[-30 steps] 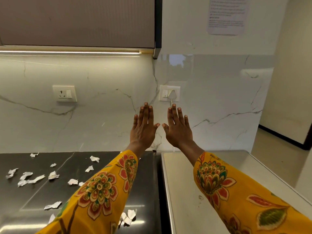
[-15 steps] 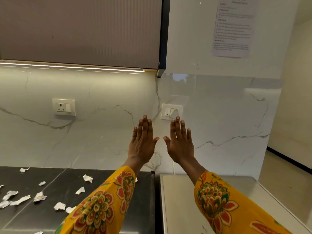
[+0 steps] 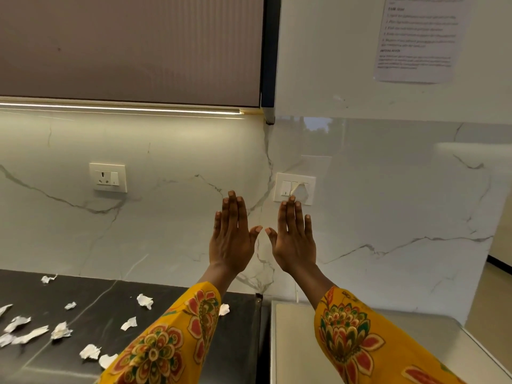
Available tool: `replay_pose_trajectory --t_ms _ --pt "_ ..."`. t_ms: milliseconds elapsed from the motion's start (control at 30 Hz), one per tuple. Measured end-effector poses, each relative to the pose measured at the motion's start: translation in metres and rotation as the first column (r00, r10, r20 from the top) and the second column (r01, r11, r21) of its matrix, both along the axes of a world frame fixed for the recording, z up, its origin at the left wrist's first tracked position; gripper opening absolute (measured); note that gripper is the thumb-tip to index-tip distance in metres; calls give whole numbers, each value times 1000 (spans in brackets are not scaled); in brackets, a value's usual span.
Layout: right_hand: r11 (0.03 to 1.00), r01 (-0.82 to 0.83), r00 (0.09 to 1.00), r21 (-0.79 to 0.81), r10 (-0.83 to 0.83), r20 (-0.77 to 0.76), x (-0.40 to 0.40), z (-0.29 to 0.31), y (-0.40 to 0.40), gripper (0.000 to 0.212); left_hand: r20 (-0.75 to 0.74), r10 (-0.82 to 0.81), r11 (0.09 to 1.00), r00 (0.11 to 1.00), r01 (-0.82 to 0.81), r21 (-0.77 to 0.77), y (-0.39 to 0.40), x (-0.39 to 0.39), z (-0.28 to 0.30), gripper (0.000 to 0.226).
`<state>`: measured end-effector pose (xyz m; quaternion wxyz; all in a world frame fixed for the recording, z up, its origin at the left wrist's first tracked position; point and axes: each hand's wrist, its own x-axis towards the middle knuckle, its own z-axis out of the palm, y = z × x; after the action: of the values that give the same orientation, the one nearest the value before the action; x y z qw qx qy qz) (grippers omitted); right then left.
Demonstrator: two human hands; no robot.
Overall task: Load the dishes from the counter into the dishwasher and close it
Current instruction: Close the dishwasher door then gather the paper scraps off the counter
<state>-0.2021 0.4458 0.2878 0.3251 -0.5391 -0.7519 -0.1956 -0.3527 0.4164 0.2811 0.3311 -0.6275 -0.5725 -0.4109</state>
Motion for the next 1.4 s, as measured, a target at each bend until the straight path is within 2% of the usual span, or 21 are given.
replay_pose_trajectory --t_ms 133,300,533,667,833,1133,1267,1400 --pt "1000 -24 1000 -14 24 13 -7 -3 34 75 -11 29 999 1000 -29 -28 24 -8 -6 73" --pt "976 -42 997 -215 53 47 -10 4 69 69 -10 57 996 998 -57 -67 47 -14 -16 72" --pt "936 -27 996 -351 54 67 -19 23 106 64 78 62 982 995 -47 -181 52 -15 -43 71" --pt "934 59 993 -352 -19 115 -24 26 114 64 94 63 974 994 -40 -224 50 -18 -57 71" --pt "916 95 987 -389 -35 160 -26 26 119 63 95 62 968 994 -37 -249 43 -24 -63 69" --pt "933 32 992 -360 15 126 -17 18 99 65 110 53 961 993 -20 -277 28 -19 -67 69" --pt "954 -4 995 -300 34 98 -8 5 74 68 126 26 955 992 13 -298 17 -12 -68 68" --pt "951 -32 996 -308 56 70 -1 -8 48 68 167 -11 939 986 67 -338 0 -5 -67 68"
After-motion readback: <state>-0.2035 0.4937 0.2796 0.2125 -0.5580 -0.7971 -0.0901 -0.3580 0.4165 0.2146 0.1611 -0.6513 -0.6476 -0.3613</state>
